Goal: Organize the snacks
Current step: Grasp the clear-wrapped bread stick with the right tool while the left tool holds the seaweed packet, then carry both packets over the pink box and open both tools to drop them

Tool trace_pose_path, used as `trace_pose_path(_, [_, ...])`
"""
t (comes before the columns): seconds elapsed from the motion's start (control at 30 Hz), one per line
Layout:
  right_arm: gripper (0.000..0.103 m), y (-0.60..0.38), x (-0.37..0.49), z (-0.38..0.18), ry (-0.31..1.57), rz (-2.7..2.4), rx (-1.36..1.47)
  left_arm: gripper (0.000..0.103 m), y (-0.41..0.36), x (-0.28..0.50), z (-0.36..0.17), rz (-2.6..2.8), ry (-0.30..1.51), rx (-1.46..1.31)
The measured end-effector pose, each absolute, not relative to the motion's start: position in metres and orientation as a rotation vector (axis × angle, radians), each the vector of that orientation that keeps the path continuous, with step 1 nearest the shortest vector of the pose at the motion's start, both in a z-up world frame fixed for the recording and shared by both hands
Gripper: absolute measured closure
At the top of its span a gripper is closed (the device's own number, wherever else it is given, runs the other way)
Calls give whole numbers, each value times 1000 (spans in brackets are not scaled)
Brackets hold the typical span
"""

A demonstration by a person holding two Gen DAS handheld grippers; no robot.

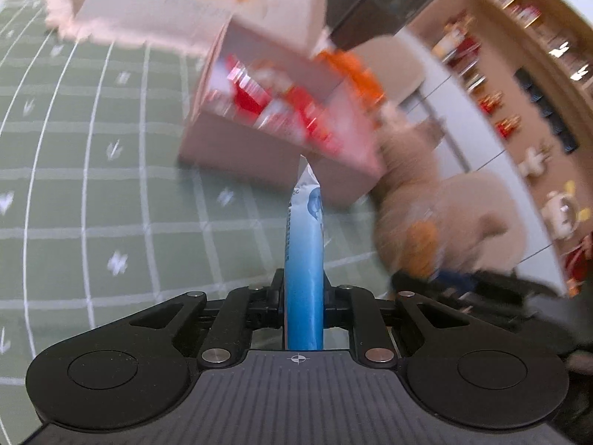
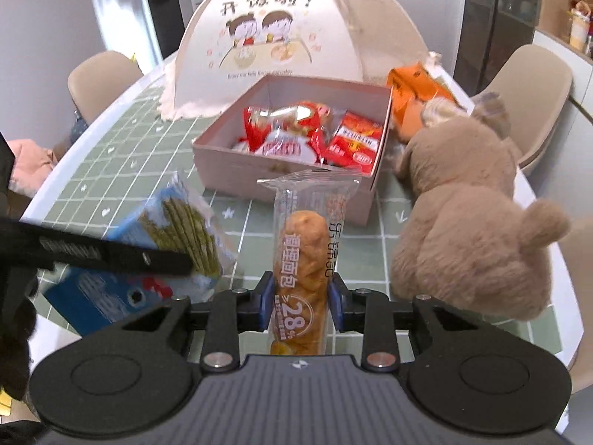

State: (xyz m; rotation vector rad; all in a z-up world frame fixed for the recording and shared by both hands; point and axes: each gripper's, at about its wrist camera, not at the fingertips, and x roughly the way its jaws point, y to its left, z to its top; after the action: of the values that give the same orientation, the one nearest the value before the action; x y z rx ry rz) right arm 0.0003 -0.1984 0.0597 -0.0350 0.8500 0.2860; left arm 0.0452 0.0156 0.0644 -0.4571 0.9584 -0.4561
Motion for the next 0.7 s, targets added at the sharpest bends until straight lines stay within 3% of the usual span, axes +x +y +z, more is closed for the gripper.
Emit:
trace_pose_path(0.4, [73,-209,0,74,814,260,-8,84,44,116,158,-587,597,-857])
trace_pose_path(0.53, [74,-204,0,79,804,251,-22,81,55,172,137,-429,590,-969])
trace_pose_path(0.7, [74,-203,-7,83,801,257,-44,81,65,192,88,-305,722,-921])
